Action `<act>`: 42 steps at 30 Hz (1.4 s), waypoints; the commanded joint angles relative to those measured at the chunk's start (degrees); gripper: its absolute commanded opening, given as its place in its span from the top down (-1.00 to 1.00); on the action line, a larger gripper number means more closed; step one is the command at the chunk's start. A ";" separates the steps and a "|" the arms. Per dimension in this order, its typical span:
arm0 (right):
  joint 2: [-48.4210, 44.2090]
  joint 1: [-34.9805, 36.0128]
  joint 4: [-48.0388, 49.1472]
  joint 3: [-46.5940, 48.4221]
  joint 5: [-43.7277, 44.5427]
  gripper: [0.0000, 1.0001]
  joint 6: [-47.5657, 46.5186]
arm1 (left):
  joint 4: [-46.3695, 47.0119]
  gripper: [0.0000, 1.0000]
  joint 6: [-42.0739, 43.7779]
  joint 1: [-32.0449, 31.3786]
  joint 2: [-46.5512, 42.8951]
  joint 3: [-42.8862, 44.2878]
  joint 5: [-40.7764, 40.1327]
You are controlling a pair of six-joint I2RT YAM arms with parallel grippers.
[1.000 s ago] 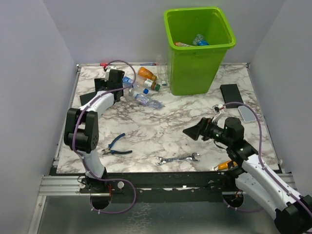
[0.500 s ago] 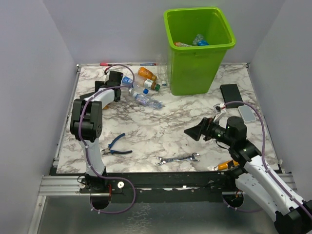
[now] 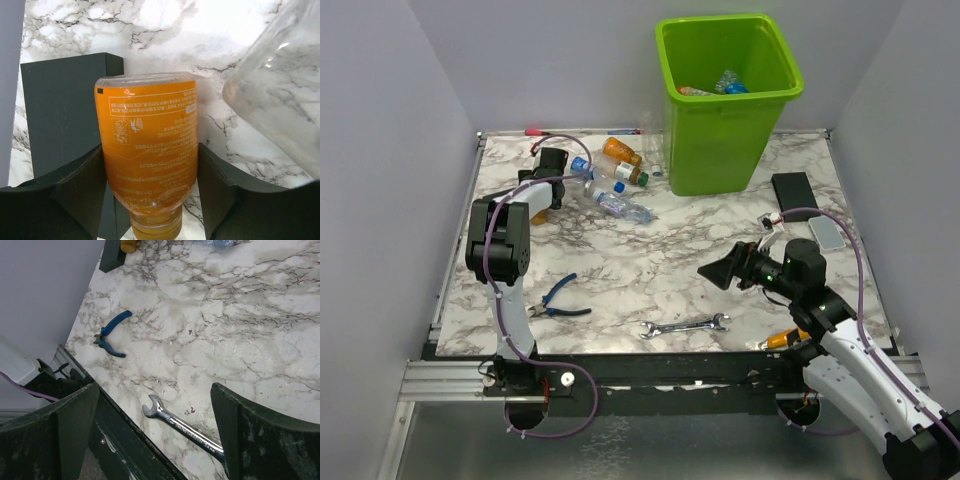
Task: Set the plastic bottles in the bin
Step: Move the plastic bottle to the center of the board.
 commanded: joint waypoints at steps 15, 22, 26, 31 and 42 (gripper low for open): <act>0.20 0.04 -2.34 3.88 1.02 -0.94 -1.14 | 10.53 0.53 -3.35 -20.40 -44.73 -23.30 10.19; -1.38 0.01 -8.39 8.43 7.35 -0.94 -4.59 | 14.62 0.56 19.26 -49.00 -54.78 -37.20 20.48; -4.14 0.07 -13.90 11.26 13.68 -0.95 -6.95 | 14.99 0.56 34.87 -60.33 -57.32 -44.52 18.15; -6.64 0.00 -15.70 10.46 16.69 -0.96 -6.95 | 15.02 0.66 58.85 -62.82 -58.28 -49.27 20.39; -10.06 -0.05 -13.61 4.86 13.46 -0.95 -3.08 | 16.65 0.92 82.49 -60.52 -42.35 -48.63 21.67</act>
